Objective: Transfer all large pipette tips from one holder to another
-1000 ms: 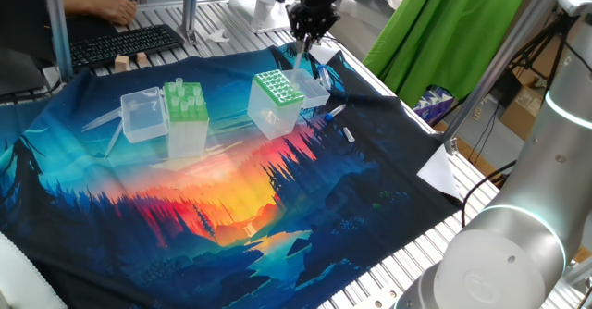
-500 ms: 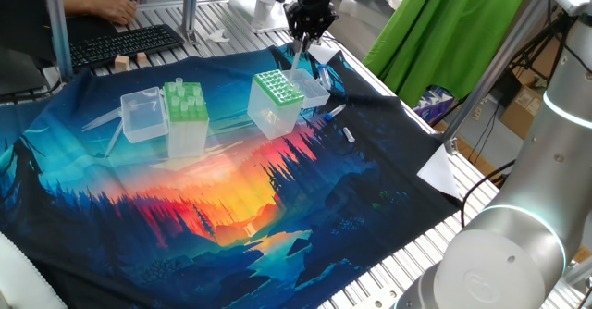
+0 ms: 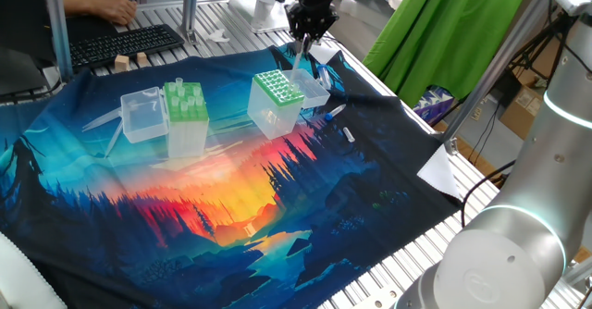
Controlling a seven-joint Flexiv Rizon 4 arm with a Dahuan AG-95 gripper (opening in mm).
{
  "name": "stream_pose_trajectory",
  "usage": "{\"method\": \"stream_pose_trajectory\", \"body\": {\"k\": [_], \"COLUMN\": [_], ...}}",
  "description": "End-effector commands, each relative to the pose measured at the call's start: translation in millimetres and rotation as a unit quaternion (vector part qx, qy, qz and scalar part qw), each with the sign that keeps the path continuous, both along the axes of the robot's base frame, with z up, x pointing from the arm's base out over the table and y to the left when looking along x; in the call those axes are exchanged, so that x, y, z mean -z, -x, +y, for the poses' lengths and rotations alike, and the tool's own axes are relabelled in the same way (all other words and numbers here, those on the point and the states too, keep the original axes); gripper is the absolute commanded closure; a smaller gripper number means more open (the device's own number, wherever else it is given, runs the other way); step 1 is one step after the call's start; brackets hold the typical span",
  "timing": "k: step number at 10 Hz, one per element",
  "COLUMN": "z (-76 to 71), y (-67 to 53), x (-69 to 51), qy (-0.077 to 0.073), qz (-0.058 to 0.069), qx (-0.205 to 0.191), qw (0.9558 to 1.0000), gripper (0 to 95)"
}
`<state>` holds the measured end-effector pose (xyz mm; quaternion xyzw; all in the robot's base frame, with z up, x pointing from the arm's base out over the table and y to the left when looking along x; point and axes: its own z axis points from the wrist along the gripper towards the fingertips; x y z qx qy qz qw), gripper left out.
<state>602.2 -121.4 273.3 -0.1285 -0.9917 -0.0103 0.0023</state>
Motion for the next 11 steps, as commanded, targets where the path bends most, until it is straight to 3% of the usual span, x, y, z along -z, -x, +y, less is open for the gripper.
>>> {"method": "stream_pose_trajectory", "body": {"k": [1,5,11], "z": [0.2,0.0,-1.6], "y": [0.7,4.6,1.1], "x": [0.2,2.6,21.7], "qy": [0.002,0.001,-0.003], "qz": [-0.001,-0.002,-0.009], "qx": [0.0,0.0,0.0], "qw": [1.0,1.0,1.0], "gripper": [95.0,95.0,95.0]}}
